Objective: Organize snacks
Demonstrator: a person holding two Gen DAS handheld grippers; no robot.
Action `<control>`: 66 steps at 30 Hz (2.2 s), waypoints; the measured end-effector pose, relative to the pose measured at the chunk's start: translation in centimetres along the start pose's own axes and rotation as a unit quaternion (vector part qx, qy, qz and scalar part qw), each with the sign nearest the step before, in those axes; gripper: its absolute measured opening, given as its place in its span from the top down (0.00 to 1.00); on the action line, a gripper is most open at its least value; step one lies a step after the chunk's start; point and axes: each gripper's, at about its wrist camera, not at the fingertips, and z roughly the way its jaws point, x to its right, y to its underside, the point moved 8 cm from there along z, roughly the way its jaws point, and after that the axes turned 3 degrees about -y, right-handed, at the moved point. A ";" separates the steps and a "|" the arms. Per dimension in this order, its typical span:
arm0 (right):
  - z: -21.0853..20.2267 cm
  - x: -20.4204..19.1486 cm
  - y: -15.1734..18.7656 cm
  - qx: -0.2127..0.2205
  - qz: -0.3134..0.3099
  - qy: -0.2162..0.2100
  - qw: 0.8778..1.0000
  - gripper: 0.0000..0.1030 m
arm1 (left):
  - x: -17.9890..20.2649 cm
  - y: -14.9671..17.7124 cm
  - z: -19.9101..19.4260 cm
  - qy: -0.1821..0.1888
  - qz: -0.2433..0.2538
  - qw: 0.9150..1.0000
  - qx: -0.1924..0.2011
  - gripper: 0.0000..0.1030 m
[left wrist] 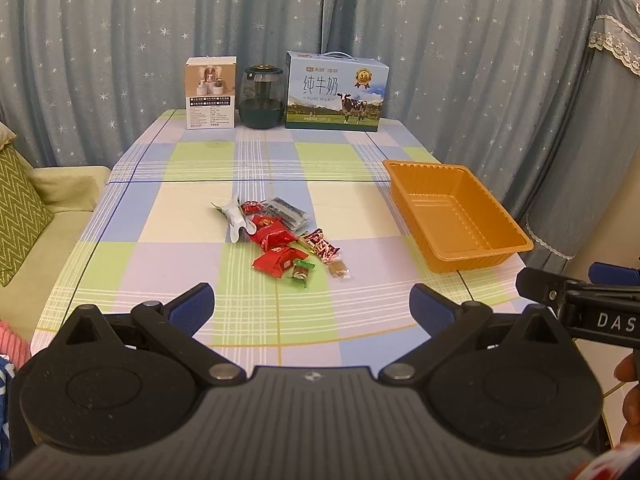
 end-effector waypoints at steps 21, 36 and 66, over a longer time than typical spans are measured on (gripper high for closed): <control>-0.1 0.2 0.3 -0.004 0.005 -0.003 1.000 0.00 | 0.3 0.1 -0.2 0.002 0.000 1.000 0.001 0.00; -0.2 0.2 0.6 -0.007 0.007 -0.002 1.000 0.00 | 0.3 0.2 -0.2 0.003 -0.002 1.000 -0.001 0.00; 0.0 0.2 0.8 -0.009 0.009 -0.004 1.000 0.00 | 0.5 0.4 0.0 0.007 -0.004 1.000 -0.001 0.00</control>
